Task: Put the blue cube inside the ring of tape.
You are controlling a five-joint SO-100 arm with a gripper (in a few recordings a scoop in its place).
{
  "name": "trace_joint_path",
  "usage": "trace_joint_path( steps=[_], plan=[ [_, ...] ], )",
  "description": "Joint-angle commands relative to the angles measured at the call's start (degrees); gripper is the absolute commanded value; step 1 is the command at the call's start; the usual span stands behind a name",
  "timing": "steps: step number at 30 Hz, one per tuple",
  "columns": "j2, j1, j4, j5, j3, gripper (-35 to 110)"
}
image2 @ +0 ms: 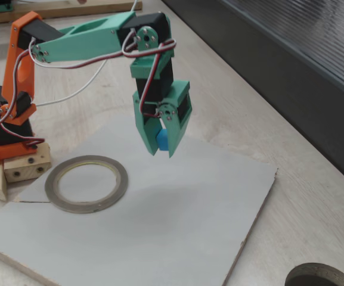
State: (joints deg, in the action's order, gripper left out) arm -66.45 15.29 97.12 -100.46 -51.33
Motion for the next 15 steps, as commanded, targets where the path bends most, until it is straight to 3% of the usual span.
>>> trace_joint_path(
  steps=[1,15],
  plan=[
    [-5.2,-0.4,0.1,-0.6,-1.0,13],
    [-18.9,-24.8,-0.7,0.1,-25.3,13]
  ],
)
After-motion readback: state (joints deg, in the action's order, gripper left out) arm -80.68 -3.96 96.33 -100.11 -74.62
